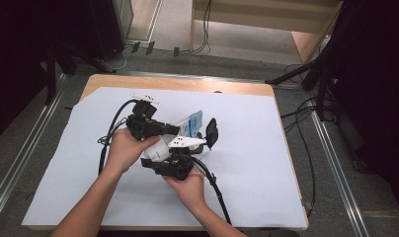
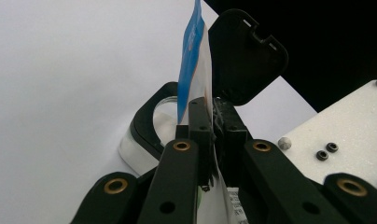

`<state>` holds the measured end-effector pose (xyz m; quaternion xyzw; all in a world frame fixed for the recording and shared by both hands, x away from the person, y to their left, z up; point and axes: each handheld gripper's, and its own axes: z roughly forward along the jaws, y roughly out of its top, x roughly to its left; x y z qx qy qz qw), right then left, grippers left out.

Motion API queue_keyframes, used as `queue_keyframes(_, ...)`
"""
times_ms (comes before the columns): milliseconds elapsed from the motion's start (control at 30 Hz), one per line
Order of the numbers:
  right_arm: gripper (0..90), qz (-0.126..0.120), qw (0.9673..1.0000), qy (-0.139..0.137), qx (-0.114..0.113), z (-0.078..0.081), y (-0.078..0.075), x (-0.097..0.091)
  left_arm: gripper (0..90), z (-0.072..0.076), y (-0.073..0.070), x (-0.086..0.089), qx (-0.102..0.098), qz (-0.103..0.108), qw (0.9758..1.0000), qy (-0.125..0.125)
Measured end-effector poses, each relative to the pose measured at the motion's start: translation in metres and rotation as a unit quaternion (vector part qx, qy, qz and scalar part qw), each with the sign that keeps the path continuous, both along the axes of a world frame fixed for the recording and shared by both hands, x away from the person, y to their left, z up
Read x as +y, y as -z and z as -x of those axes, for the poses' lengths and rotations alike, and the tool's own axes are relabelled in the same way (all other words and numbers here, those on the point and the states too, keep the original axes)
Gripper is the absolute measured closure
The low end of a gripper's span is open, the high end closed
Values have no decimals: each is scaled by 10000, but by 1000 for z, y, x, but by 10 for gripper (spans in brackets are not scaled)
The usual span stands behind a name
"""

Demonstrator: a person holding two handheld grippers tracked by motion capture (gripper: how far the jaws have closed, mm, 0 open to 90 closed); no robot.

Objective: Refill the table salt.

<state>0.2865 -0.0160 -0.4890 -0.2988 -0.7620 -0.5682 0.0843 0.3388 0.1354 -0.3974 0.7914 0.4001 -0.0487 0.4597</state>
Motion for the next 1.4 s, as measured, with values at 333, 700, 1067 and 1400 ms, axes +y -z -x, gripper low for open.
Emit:
queue_keyframes(333, 629, 9, 10000, 1, 5, 0, 0, 0, 876, 0, 0, 0, 0, -4, 10000, 16)
queue_keyframes(700, 625, 33, 10000, -3, -10, 0, 1, 0, 875, 0, 1, -1, 11, -12, 10000, 40)
queue_keyframes(1067, 631, 52, 10000, 24, -24, 0, 1, 0, 875, 0, 1, -2, 6, -3, 10000, 43)
queue_keyframes(1400, 651, 38, 10000, 25, -15, 0, 0, -1, 875, 0, 1, -2, 1, -4, 10000, 55)
